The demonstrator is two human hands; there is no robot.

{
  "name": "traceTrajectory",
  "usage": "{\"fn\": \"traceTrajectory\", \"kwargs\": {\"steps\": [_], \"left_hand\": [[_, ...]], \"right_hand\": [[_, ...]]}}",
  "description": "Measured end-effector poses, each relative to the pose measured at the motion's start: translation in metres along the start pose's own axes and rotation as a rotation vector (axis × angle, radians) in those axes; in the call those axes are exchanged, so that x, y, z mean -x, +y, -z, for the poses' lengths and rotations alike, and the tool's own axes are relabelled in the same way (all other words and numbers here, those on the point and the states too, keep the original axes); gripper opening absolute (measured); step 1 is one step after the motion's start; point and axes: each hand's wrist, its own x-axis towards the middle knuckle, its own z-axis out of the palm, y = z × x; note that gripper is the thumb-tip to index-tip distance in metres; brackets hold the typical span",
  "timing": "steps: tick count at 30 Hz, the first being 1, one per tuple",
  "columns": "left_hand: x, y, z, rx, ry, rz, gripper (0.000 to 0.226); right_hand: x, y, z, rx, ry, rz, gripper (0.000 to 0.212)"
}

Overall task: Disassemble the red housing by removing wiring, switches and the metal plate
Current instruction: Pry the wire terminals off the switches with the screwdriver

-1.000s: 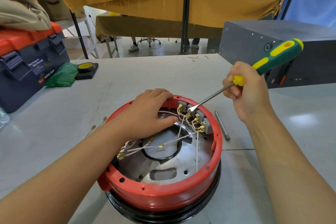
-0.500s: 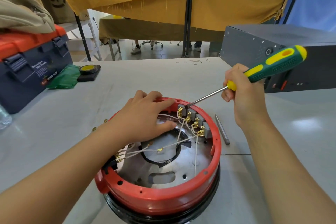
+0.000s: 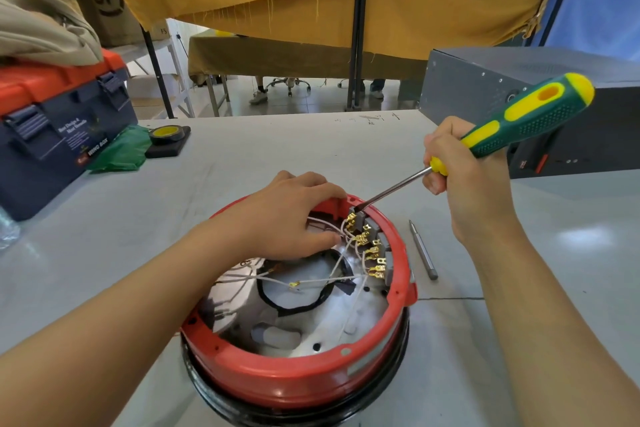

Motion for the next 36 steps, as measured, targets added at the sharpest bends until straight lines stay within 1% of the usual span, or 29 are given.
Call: {"fn": "traceTrajectory", "kwargs": {"steps": [7,12,16,20,23,26,28,31,36], "left_hand": [[0.005,0.0,-0.011,-0.024,0.103,-0.015,0.053],[0.005,-0.005,-0.012,0.024,0.1,-0.034,0.053],[0.006,-0.007,-0.01,0.086,0.128,-0.068,0.05],[0.007,-0.007,-0.009,0.118,0.148,-0.077,0.04],[0.007,-0.007,-0.009,0.147,0.128,-0.064,0.029],[0.007,-0.006,-0.009,0.164,0.097,-0.044,0.016],[0.007,-0.006,-0.009,0.179,0.092,-0.036,0.012],[0.006,-0.005,-0.009,0.177,0.09,-0.027,0.014],[0.006,-0.004,-0.008,0.182,0.083,-0.017,0.015]], "right_hand": [[-0.001,-0.002,0.001,0.047,-0.063,0.055,0.026],[0.0,-0.004,0.0,0.128,-0.134,0.141,0.025],[0.002,-0.007,-0.004,0.159,-0.153,0.181,0.025],[0.003,-0.008,-0.006,0.173,-0.148,0.192,0.025],[0.003,-0.008,-0.007,0.174,-0.157,0.195,0.025],[0.003,-0.007,-0.006,0.161,-0.147,0.172,0.024],[0.001,-0.005,-0.006,0.108,-0.12,0.122,0.024],[-0.003,0.001,-0.002,-0.011,-0.057,0.025,0.026],[-0.009,0.014,0.007,-0.096,-0.009,-0.062,0.023]]}}
